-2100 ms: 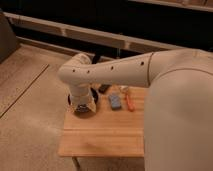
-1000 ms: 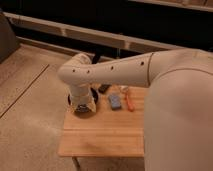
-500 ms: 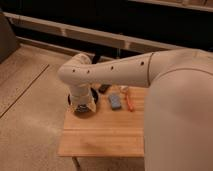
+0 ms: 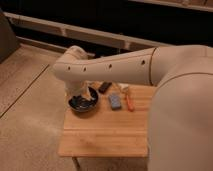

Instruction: Place the white sponge in the ceramic bowl

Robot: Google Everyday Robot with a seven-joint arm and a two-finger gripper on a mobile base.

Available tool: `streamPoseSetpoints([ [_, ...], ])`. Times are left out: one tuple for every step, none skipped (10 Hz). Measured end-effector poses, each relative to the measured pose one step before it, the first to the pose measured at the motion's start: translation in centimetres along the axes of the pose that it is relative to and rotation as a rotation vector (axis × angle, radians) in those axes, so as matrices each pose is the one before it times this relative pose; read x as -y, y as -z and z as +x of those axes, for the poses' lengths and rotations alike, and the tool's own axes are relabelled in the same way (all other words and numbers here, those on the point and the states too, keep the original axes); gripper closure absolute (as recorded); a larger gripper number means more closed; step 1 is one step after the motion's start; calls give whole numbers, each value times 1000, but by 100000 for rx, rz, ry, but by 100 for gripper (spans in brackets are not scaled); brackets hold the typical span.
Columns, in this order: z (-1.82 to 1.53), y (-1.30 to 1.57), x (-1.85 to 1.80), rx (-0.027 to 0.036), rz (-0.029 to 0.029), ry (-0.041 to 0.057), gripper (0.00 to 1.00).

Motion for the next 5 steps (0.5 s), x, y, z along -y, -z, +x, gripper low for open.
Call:
streamPoseSetpoints([
  [-440,580,-152,4288,-1450,745,35],
  [71,191,21,2378,-1713,-381,35],
  [223,75,65,1231,-1148,-1023,35],
  [200,1,245,460,-298,-966,35],
  [20,-6,-78,-43,-49,132,35],
])
